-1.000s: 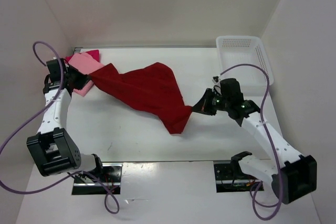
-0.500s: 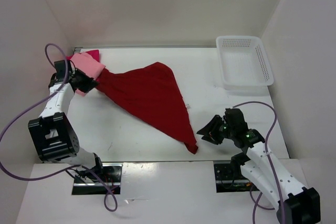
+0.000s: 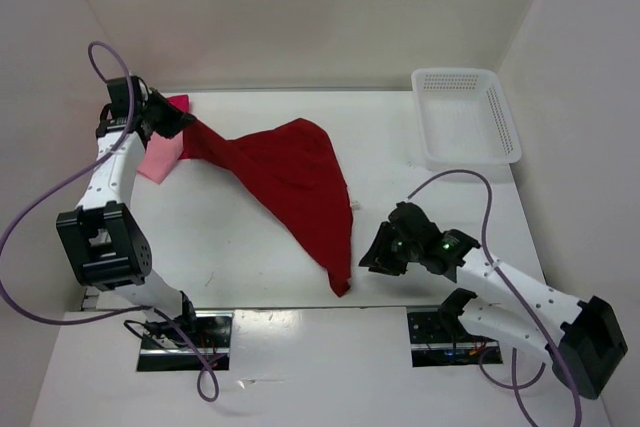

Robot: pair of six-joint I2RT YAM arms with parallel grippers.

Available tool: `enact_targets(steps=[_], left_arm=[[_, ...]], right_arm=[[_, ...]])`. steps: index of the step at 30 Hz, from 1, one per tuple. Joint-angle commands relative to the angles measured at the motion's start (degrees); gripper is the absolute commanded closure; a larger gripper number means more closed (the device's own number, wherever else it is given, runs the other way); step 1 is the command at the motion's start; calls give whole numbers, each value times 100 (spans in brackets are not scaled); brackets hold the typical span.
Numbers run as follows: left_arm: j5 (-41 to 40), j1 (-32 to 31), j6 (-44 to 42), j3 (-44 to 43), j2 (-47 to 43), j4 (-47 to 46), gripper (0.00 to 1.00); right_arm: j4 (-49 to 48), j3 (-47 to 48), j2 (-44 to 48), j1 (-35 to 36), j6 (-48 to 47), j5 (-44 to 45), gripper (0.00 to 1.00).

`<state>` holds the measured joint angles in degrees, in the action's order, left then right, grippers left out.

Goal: Fold and stack the t-shirts
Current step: Flatten out the tshirt

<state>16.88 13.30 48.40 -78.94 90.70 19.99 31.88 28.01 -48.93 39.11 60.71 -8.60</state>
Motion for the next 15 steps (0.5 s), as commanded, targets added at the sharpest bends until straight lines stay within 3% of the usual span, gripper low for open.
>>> enact_targets(steps=[1, 4, 6, 8, 9, 15], left_arm=[[-62, -20, 108, -516, 464, -163, 100], [-62, -20, 56, -649, 695, -162, 100], [-62, -20, 55, -588, 747, -223, 100], [-62, -20, 55, -439, 748, -276, 100], [-62, -20, 55, -377, 748, -337, 100], [-124, -20, -15, -184, 695, -338, 100]], right_arm=[[-341, 565, -449, 429, -454, 360, 61], [-338, 715, -618, 902, -578, 387, 79], [-699, 426, -671, 1272, -350, 210, 81], [-1224, 145, -767, 1746, -26, 262, 76], [-1393, 30, -820, 1845, 54, 384, 65], [-2097, -348, -803, 2478, 117, 948, 56]])
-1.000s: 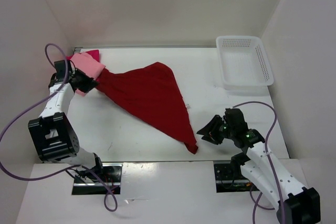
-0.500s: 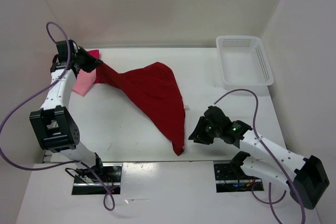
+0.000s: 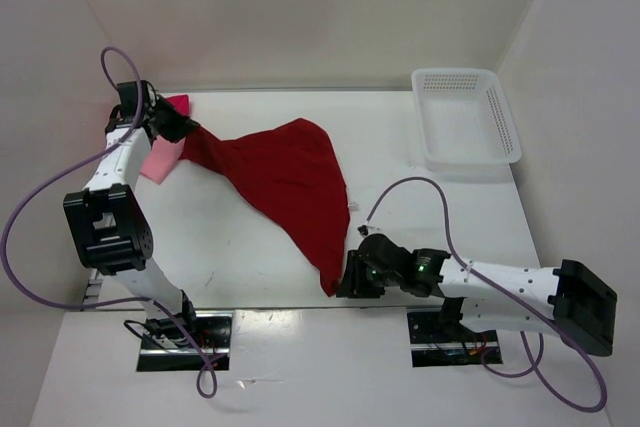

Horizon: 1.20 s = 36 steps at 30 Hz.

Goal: Fold and stack the t-shirts
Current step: Flatten out the tshirt

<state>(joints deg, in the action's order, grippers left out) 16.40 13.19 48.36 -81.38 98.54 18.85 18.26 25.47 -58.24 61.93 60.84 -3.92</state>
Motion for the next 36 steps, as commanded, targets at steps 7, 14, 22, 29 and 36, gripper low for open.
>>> enact_targets(steps=[7, 14, 22, 29, 36], left_arm=[[-129, -9, -11, 175, -203, -224, 100], [-129, -9, -11, 457, -327, -224, 100], [-129, -9, -11, 571, -485, -224, 100], [-129, -9, -11, 623, -538, -224, 100], [2, -9, -11, 861, -748, -224, 100]], right_arm=[[-1298, -622, -38, 390, 410, 927, 56], [-1888, -878, -407, 503, 631, 1262, 56], [-2222, -473, -1523, 741, 569, 1525, 56], [-1967, -535, -1243, 741, 1043, 1913, 74], [-493, 526, -587, 741, 483, 2254, 98]])
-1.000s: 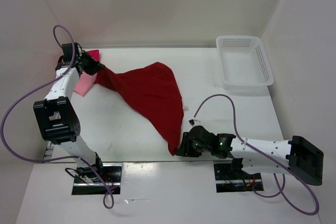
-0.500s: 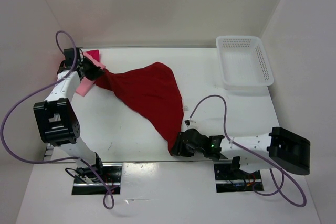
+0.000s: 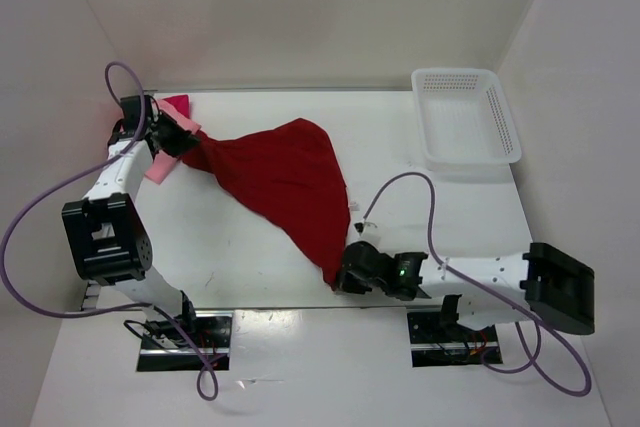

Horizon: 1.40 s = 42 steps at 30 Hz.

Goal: Fold and stack the t-shirts
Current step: Flatten out the tshirt

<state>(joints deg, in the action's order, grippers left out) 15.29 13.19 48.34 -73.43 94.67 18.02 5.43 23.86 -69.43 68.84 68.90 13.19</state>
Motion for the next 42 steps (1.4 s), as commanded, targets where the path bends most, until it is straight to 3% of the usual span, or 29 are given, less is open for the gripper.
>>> enact_targets(steps=[1, 5, 9, 14, 15, 19, 20, 23, 26, 28, 31, 35, 36, 37, 38, 39, 41, 42], left_arm=[[167, -9, -69, 135, -458, -71, 100], [562, -193, -394, 136, -757, 289, 100], [861, -256, -562, -145, -1440, 772, 100], [1081, 32, -581, -1918, -2101, 1457, 100], [1221, 165, -519, -2269, -2102, 1537, 100], [1056, 456, -71, -3694, -2233, 1740, 100], [846, 456, 69, -4575, -2025, 1853, 98], [493, 456, 132, -5355, -1760, 1916, 98], [440, 456, 194, -5577, -1479, 1916, 98], [667, 456, 194, -5045, -1373, 1688, 98], [861, 456, 246, -4191, -1320, 1214, 98], [914, 456, 167, -3013, -1258, 792, 98], [914, 456, 167, -2671, -1119, 608, 98], [914, 456, 167, -2564, -1013, 545, 98], [993, 456, 167, -2510, -725, 431, 99], [994, 456, 228, -2510, -548, 430, 99], [1064, 456, 281, -2886, 117, 412, 100], [1064, 404, 334, -3131, 356, 465, 100]], right_arm=[[1350, 1247, 727, 51, -603, 596, 98], [2590, 2867, 1484, -151, -1166, 808, 99], [2998, 4326, 1669, -1123, -1904, 466, 100], [3481, 7145, 1082, -1882, -2960, 517, 100], [3761, 8247, 706, -1883, -3301, 666, 100], [3851, 10635, -33, -1883, -3892, 1010, 100], [3677, 11814, -375, -1883, -4215, 1158, 100], [3344, 12081, -528, -1883, -4567, 1492, 100], [2956, 11372, -494, -1883, -5069, 2432, 100], [2351, 10252, -222, -1883, -5623, 2609, 100], [2243, 9142, -167, -1883, -5599, 2383, 100], [2181, 8153, -368, -2241, -5651, 1583, 100], [2181, 8152, -500, -2530, -5651, 946, 100], [2181, 8213, -641, -2942, -5495, 313, 100], [2086, 8292, -973, -3877, -5406, -763, 100], [2033, 8371, -1211, -4287, -5309, -1200, 100], [2330, 9352, -2296, -5278, -4941, -2106, 100], [2383, 10253, -2643, -5449, -4800, -2510, 100]])
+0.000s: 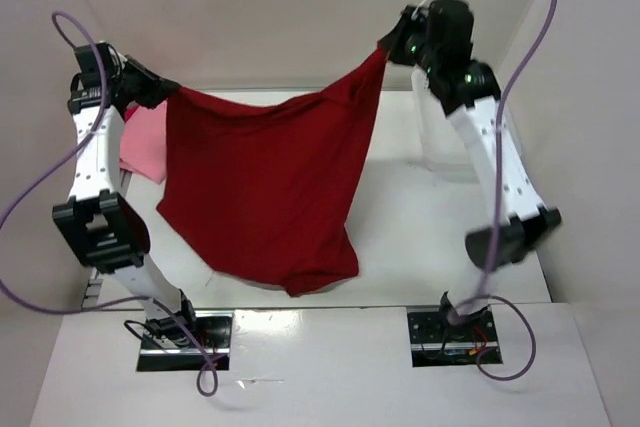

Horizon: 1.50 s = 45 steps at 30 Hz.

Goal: Fold and stack the t-shirts
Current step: Flatten out the tshirt

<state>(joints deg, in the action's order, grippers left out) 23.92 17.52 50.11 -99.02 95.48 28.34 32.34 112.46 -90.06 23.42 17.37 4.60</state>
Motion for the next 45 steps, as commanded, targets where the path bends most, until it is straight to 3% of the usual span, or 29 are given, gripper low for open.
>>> enact_targets(steps=[1, 2, 3, 4, 7, 11, 15, 19, 20, 21, 22, 24, 25, 30, 33, 36, 45], left_arm=[[270, -29, 209, -1192, 739, -462, 100], [367, -81, 262, -1564, 944, -391, 100], [437, -82, 402, -1933, 1111, -338, 100], [438, -82, 473, -2328, 1357, -216, 100], [430, -82, 666, -3840, 1508, -84, 100], [481, 155, 860, -4477, 1377, -83, 100], [507, 217, 790, -4249, 1324, -4, 100], [517, 217, 545, -3047, 921, -319, 100], [517, 217, 492, -2618, 754, -485, 100], [465, 217, 430, -1621, 387, -835, 100], [464, 217, 430, -1124, 201, -987, 100], [395, 217, 167, 191, -229, -1163, 100], [324, 217, 88, 617, -336, -1242, 100], [219, 217, -352, 2701, -706, -1471, 100], [104, 217, -685, 3616, -706, -1471, 100], [25, 331, -993, 4160, -706, -1225, 100], [-81, 603, -1310, 5024, -1767, 12, 100]], right_arm=[[-168, 1958, -922, -1083, 581, -1742, 100], [-62, 2642, -1656, -1085, 688, -1830, 100], [-165, 3432, -1803, -1155, 837, -1909, 100], [-715, 3501, -1804, -1260, 1378, -2076, 100], [-790, 4650, -2050, -1726, 1901, -2350, 100], [-1703, 4663, -1603, -2769, 2840, -2954, 100], [-1328, 3882, -1182, -2984, 2668, -3325, 100], [-1317, 1855, -234, -2984, 2150, -3291, 100], [-1379, 814, 4, -2984, 2000, -3238, 100], [-1379, 325, 215, -2914, 1686, -3237, 100], [-1379, -776, 670, -2852, 1552, -3177, 100], [-1684, -1977, 1469, -2782, 1480, -3027, 100], [-1809, -3079, 1665, -2781, 1541, -3026, 100], [-1538, -5553, 2343, -2553, 1489, -2798, 100], [-1337, -6558, 2765, -2553, 1611, -2745, 100], [-854, -6965, 3125, -2553, 1673, -2745, 100], [931, -7308, 4162, -1973, 2376, -3097, 100]])
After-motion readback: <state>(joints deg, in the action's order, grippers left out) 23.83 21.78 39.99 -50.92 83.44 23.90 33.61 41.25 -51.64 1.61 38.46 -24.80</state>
